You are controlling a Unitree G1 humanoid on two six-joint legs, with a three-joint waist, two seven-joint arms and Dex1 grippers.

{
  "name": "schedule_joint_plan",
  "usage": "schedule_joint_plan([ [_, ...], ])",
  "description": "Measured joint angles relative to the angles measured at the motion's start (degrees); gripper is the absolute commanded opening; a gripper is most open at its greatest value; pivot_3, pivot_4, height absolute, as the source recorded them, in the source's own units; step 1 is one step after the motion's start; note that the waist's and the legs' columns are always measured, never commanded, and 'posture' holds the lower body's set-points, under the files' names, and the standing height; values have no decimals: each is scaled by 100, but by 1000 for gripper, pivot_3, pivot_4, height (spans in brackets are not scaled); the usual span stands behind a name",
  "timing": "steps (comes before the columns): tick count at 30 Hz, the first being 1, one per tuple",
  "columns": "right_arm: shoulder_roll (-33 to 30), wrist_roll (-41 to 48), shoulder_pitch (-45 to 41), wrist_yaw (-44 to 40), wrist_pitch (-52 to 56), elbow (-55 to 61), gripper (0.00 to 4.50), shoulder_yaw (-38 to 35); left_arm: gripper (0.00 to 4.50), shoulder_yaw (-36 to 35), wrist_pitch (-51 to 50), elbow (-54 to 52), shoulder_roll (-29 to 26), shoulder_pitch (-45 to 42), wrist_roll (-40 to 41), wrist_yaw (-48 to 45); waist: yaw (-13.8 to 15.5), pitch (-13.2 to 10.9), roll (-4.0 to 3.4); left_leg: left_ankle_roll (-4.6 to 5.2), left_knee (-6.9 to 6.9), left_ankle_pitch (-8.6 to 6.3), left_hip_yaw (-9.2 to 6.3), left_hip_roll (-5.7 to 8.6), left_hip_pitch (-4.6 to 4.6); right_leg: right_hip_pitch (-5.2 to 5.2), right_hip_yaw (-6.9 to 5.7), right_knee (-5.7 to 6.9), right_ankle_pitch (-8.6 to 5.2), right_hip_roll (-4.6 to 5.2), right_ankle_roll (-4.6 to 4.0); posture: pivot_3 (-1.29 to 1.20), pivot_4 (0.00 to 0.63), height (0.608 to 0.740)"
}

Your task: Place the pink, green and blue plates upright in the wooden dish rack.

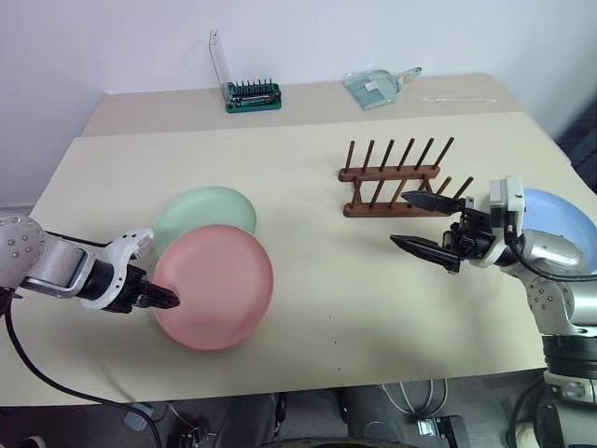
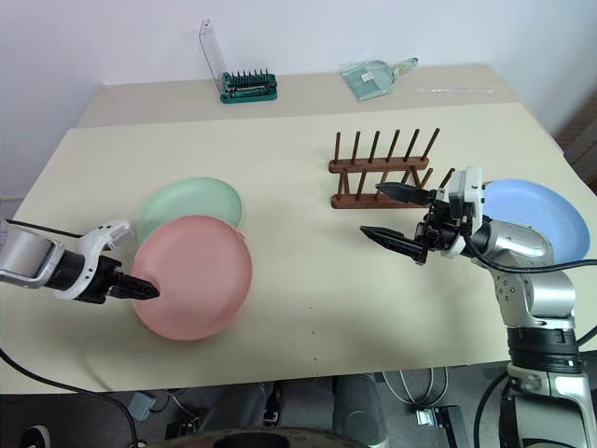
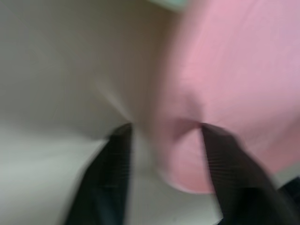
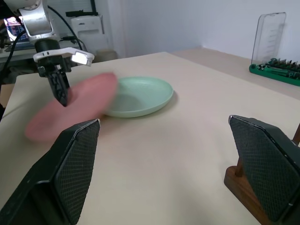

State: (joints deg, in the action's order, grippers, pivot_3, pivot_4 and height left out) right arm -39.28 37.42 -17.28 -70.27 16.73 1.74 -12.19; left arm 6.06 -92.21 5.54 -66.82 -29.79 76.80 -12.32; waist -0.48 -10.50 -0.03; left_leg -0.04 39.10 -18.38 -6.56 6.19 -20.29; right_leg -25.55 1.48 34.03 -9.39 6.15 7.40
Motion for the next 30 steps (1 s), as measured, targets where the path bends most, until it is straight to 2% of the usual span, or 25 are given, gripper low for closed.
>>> schedule_joint_plan([
  [1,-4,-1,-1,-3,0,0,4500,0,135,-161,3,-21,33,43,207,135,4,2,-1,-3,0,2,0,0,0,1,0,0,0,1,0,0,150,740],
  [2,-4,-1,-5,-10,-1,0,4500,0,62,-317,17,-46,69,78,402,276,4,5,-3,-4,0,2,0,1,2,3,0,-1,0,2,0,0,150,740],
  [6,-4,-10,-42,-48,-7,-28,4500,0,62,-462,20,-71,81,235,897,780,-19,5,-3,-8,-3,3,0,0,1,0,0,-1,0,1,-1,0,150,740],
  [17,-3,-45,-129,-110,-86,-103,4500,8,62,-529,23,435,56,17,1727,1264,-16,5,-3,-20,-3,9,0,1,-1,-2,0,-1,-1,0,-2,0,150,740],
  [23,-2,-9,-139,-87,-72,-104,4500,2,62,-578,722,563,119,-11,3346,1283,-17,4,-2,-23,-2,10,0,1,-4,-5,0,-2,-1,3,-2,0,150,740],
  [25,0,87,-168,-51,-2,-106,4500,-49,62,-765,1169,458,433,-31,3443,1592,-6,4,-3,-24,-2,11,-1,1,-4,-4,0,-2,0,4,-3,0,150,740],
  [30,285,216,-978,547,-139,-251,4500,-388,62,-1256,3271,166,2195,-741,3283,3103,86,2,5,-37,2,18,0,1,-9,-5,-2,-7,6,6,-9,0,150,740],
])
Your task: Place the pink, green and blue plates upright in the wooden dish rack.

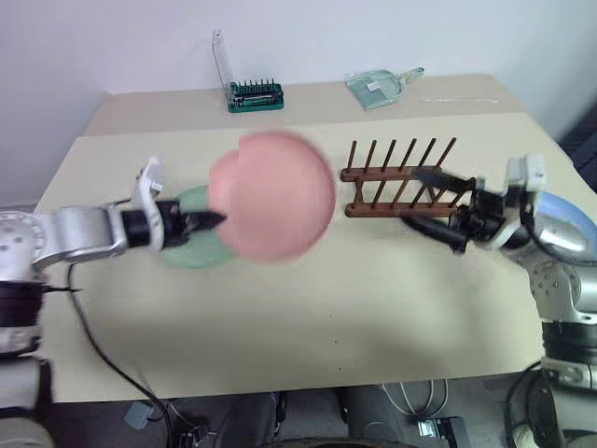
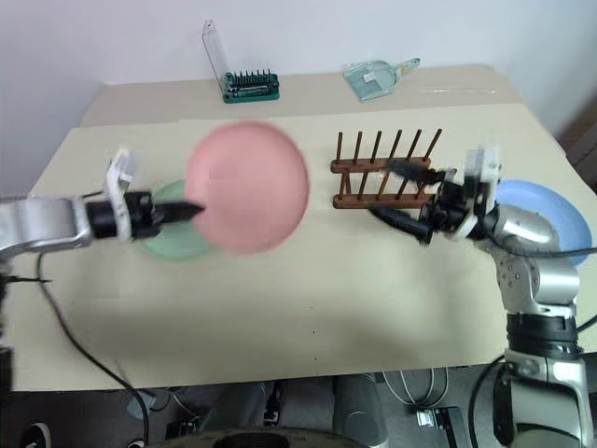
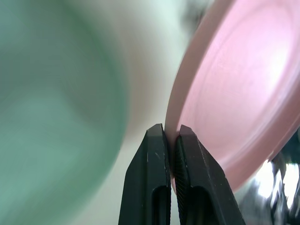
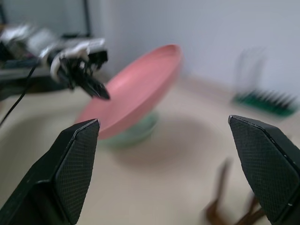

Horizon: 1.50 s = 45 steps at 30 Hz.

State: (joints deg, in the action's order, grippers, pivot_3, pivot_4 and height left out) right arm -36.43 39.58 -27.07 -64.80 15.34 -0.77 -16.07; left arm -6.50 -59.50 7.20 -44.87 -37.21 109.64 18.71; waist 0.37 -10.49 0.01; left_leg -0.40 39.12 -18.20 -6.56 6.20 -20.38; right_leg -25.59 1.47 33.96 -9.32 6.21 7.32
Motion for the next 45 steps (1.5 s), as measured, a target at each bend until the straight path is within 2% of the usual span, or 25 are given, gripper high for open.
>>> schedule_joint_plan([
  [4,316,-637,-676,834,-804,-252,4500,-39,62,-360,1533,-370,1387,-430,-1147,281,22,4,-5,-1,-8,1,13,0,-2,-1,1,-17,0,-1,1,0,150,740],
  [7,390,-1600,-990,1244,-1705,-296,4500,380,62,-397,2443,-261,2391,-563,-2045,371,29,4,-3,0,-8,1,16,-1,-5,0,0,-28,2,-4,2,0,150,740],
  [11,545,-3010,-1173,1718,-2741,-279,4500,1211,62,-555,3360,296,3287,-1049,-3086,322,32,3,0,1,-5,2,18,-1,-8,1,-1,-34,6,-8,2,0,150,740],
  [14,487,-4420,-1343,2034,-3613,-312,4500,2077,62,-619,3750,482,3717,-1446,-3584,34,29,3,1,3,-5,1,20,0,-13,4,-1,-52,11,-10,9,0,150,740],
  [19,142,-6476,-1865,3357,-4462,-981,4500,2525,62,-790,4054,549,4289,-1693,-4132,-226,36,4,3,7,-6,0,19,2,-11,17,-1,-73,18,-14,12,0,150,740],
  [24,33,-7731,-2284,4609,-4700,-1453,4500,2755,62,-719,3974,389,4728,-1644,-4553,-227,32,1,8,7,-10,0,19,1,-14,16,0,-79,20,-23,8,0,150,740],
  [28,-22,-8174,-2621,5186,-4770,-1718,4500,2879,62,-616,3822,200,4885,-1627,-4818,-246,20,0,9,7,-14,0,20,-3,-10,17,1,-81,22,-31,5,0,150,740],
  [42,181,-8681,-3220,5734,-4554,-2814,4500,3538,62,-378,3154,-238,4929,-1443,-5693,-529,23,-1,10,6,-16,0,18,-3,-11,18,0,-85,24,-32,2,0,150,740],
  [43,188,-8668,-3238,5734,-4552,-2865,3960,3550,0,-355,3117,-287,4926,-1429,-5766,-544,21,0,9,6,-16,0,18,-3,-11,17,0,-85,24,-32,2,0,150,740],
  [45,190,-8636,-3246,5727,-4548,-2941,3162,3552,0,-315,3123,-352,4938,-1423,-5941,-680,19,0,9,6,-17,0,18,-3,-11,17,0,-85,24,-33,2,0,150,740],
])
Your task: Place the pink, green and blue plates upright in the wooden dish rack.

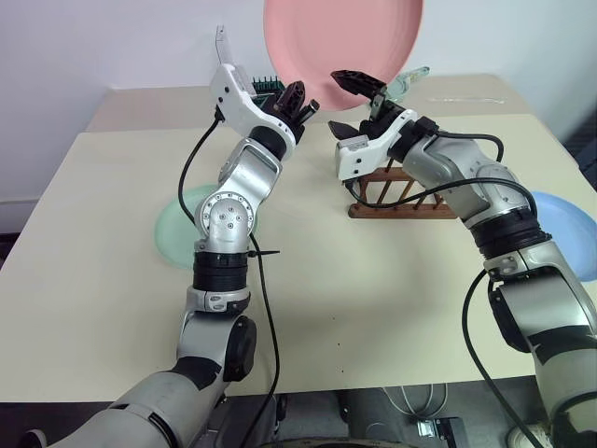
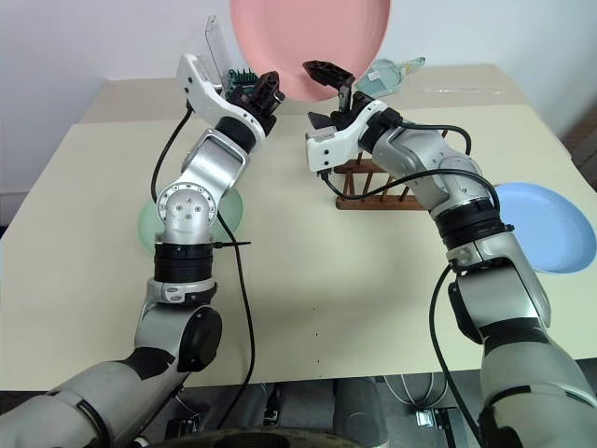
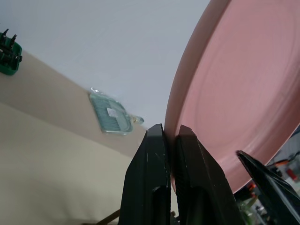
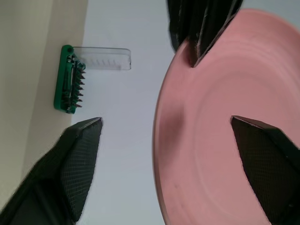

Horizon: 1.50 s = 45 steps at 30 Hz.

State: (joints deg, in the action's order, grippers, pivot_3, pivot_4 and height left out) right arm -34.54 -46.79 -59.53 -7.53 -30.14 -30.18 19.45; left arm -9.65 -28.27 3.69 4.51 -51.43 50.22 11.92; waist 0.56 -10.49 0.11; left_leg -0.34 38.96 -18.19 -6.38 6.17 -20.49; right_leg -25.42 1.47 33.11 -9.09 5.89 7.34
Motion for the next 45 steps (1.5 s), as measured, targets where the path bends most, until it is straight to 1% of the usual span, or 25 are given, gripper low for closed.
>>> schedule_joint_plan([
  [2,2,37,0,-16,-7,-35,2119,5,0,51,48,-44,19,2,-198,-166,-2,0,0,0,0,0,0,0,0,0,0,0,0,0,0,0,150,740],
  [3,4,41,0,-18,-10,-36,1675,7,0,65,57,-55,42,2,-251,-197,-2,0,0,0,0,0,0,0,0,0,0,0,0,0,0,0,150,740],
  [4,5,49,0,-17,-13,-36,1053,12,0,79,56,-58,73,2,-310,-216,-1,0,0,0,0,0,0,0,0,0,0,0,0,0,0,0,150,740],
  [6,17,95,-3,-7,-19,-33,28,12,0,85,39,-46,78,23,-409,-233,-8,0,0,0,-1,0,0,0,1,0,0,0,0,0,0,0,150,740],
  [13,11,163,-11,-29,-15,-34,28,27,0,-45,-109,-43,176,68,-467,-314,-26,-1,1,0,-3,0,-1,-2,0,-1,0,0,0,-1,0,0,150,740],
  [16,-7,200,6,-54,11,-31,0,27,1051,-85,-211,-50,214,75,-449,-342,-26,-1,1,0,-3,0,-1,-2,0,-1,0,0,0,-1,0,0,150,740],
  [17,-13,202,8,-68,81,-32,0,27,1521,-76,-266,-50,246,78,-446,-391,-22,-2,2,0,-3,0,-1,-1,-1,-1,0,0,0,-1,0,0,150,740],
  [19,-18,208,8,-69,162,-35,0,27,2636,-64,-306,-50,291,78,-444,-447,-20,-2,2,0,-3,0,-1,-1,0,-1,0,-1,0,-1,0,0,150,740],
  [20,-25,208,8,-68,178,-35,0,27,3082,-69,-341,-50,291,78,-444,-465,-21,-2,2,0,-3,0,-1,-1,0,-1,0,0,0,-1,0,0,150,740],
  [22,-85,207,8,-54,251,-85,0,26,4182,-81,-397,-50,291,78,-431,-533,-22,-2,2,0,-3,0,-1,-1,0,-1,0,0,0,-1,0,0,150,740],
  [23,-131,206,8,-35,299,-148,0,25,4447,-87,-406,-50,292,78,-401,-560,-23,-2,2,0,-3,0,-1,-2,0,-1,0,0,0,-1,0,0,150,740],
  [27,-304,283,5,98,476,-488,0,-68,4447,-105,-497,-112,278,238,-335,-740,-23,-2,2,0,-4,0,-1,-2,0,-1,0,-1,0,-1,0,0,150,740],
  [29,-371,472,3,179,498,-644,0,-256,4447,-52,-512,-165,212,372,-371,-837,-23,-2,2,0,-6,0,-1,-2,0,-1,0,-1,0,-1,0,0,150,740],
  [30,-337,840,4,133,450,-742,0,-467,4447,7,-501,-202,94,428,-486,-933,-29,-2,3,0,-8,0,-1,-3,0,-1,0,-2,0,-1,-1,0,150,740],
  [32,-207,1808,3,-142,314,-874,0,-990,4447,287,-410,-324,-310,536,-837,-1269,-84,-3,1,-1,-12,0,0,-6,3,0,1,-2,0,-4,-1,0,150,740],
  [34,179,3736,33,-1210,321,-864,0,-1845,4447,621,-181,-492,-818,673,-1274,-1877,-159,-2,-1,0,-18,0,-3,-21,6,2,1,-4,1,-6,-3,0,150,740],
  [35,237,4326,53,-1570,413,-818,0,-2090,4447,670,-136,-498,-901,676,-1347,-2046,-158,-2,-1,1,-17,0,-4,-22,6,2,1,-5,1,-6,-3,0,150,740],
  [37,449,5992,101,-2643,1239,-383,0,-2727,4447,652,-106,-496,-1098,687,-1344,-2476,-154,-4,-4,3,-15,-1,-8,-23,3,0,0,-3,1,-5,-3,0,150,740],
  [39,425,7145,95,-3213,2148,45,0,-3195,4447,618,-106,-493,-1337,687,-1329,-2863,-143,-4,-5,3,-15,-2,-12,-23,3,-1,-1,-2,1,-5,-4,0,150,740],
  [42,91,8601,86,-3792,3855,558,0,-3793,4447,544,-108,-475,-1796,706,-1314,-3510,-128,-4,-7,6,-16,-4,-12,-23,2,-2,-1,-2,1,-4,-4,0,150,740],
  [45,-292,9598,48,-3891,5300,730,0,-4258,4447,390,-107,-414,-2137,811,-1237,-4077,-119,-4,-7,11,-15,-6,-11,-23,2,-2,-1,-1,1,-2,-4,0,150,740],
])
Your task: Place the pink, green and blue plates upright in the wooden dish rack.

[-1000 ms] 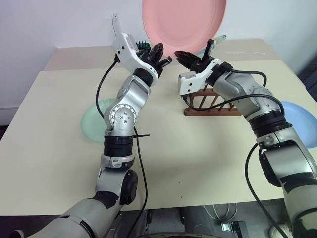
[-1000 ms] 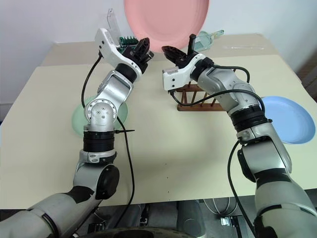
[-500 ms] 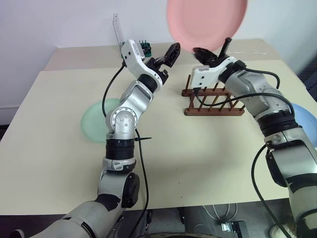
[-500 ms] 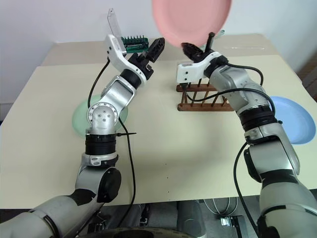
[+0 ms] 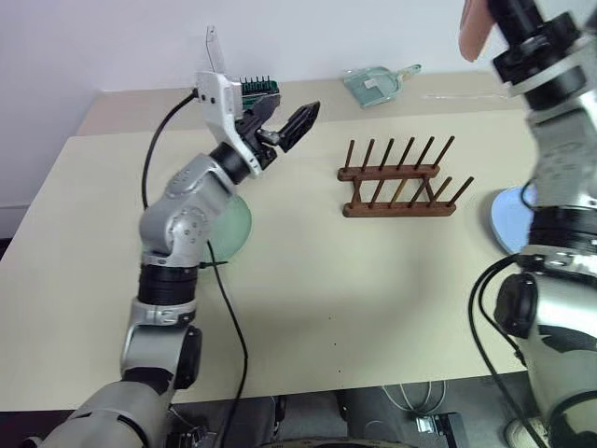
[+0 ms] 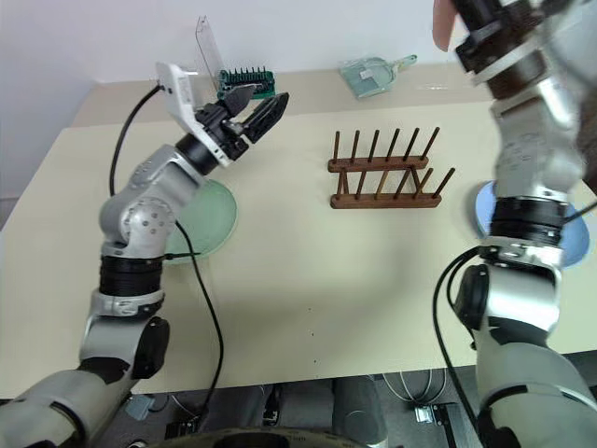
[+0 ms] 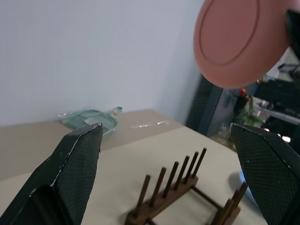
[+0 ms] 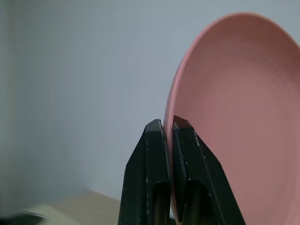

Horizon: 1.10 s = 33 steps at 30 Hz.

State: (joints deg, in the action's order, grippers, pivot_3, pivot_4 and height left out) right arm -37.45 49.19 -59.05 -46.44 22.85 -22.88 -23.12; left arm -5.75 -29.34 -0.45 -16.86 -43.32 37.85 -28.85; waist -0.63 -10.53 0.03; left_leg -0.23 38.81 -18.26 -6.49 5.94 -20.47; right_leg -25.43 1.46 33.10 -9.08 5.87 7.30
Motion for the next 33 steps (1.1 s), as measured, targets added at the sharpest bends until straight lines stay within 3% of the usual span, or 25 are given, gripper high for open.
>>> schedule_joint_plan([
  [4,-575,1049,-8,-144,1808,-401,0,-597,4447,-4,-41,43,-524,102,57,-881,10,0,0,26,0,-15,4,1,-3,-1,0,0,0,2,-1,0,150,740],
  [10,-1117,1043,346,-692,2934,-1312,0,-670,4447,-3,-528,47,-914,231,350,-1778,-16,-1,-3,32,5,-18,14,1,-2,-1,1,2,0,4,1,0,150,740],
  [19,-1386,359,405,-1214,3123,-2210,0,-554,4447,92,-456,-183,-1158,550,93,-2217,-8,-1,-8,25,7,-15,16,0,-6,-5,1,4,0,4,2,0,150,740],
  [33,-1505,-523,403,-1879,2715,-3048,0,-465,4447,98,-294,-542,-1111,739,-3,-2102,-9,-1,-8,19,8,-11,17,1,-5,-4,0,4,0,5,3,0,150,740],
])
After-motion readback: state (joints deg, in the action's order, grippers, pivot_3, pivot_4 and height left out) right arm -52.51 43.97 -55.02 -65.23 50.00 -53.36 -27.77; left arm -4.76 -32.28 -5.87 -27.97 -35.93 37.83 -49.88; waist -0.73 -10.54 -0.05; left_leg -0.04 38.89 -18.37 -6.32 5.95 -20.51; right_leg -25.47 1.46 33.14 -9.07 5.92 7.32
